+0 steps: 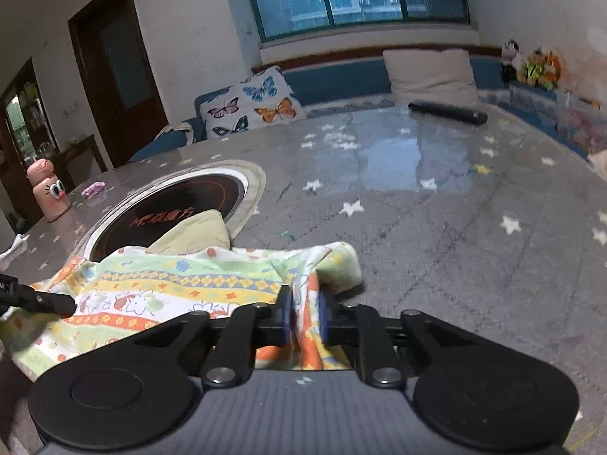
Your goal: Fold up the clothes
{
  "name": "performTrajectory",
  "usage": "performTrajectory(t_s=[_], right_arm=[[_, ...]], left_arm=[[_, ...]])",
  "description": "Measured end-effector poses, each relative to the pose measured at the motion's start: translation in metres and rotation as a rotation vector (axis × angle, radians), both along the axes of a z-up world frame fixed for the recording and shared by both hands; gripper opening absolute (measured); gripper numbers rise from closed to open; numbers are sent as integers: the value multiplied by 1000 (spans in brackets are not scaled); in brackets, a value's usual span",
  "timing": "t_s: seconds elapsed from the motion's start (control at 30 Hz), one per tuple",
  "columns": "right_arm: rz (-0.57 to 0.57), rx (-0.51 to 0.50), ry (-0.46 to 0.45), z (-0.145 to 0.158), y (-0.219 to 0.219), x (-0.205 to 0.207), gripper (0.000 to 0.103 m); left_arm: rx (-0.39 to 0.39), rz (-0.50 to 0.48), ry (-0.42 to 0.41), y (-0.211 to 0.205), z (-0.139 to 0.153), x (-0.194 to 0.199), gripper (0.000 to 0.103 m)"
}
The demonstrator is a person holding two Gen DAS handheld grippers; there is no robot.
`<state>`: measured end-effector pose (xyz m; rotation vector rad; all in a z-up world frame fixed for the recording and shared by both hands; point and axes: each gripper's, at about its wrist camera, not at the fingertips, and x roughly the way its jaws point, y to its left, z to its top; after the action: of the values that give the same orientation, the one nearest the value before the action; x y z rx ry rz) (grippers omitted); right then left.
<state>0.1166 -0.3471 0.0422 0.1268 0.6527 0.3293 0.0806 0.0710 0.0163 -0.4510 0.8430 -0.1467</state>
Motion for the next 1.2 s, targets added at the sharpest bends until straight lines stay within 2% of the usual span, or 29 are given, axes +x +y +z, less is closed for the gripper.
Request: performTrajectory(t_s=[0.13,0.43,0.87,1.2], right_arm=[[-14,27,-42,15,-9,-5,9],[-92,-30,-122,47,-46,-2,9],[-222,-125,-166,68,-117,24,9],[-269,-163,-173,74,-146,48,9]], left_arm=[[22,-47,-45,-16,19,10,10],[66,-176,-110,-83,50,50,10],[139,-304,-117,-180,52,106,10],[189,-342,-128,-222,56,133,10]])
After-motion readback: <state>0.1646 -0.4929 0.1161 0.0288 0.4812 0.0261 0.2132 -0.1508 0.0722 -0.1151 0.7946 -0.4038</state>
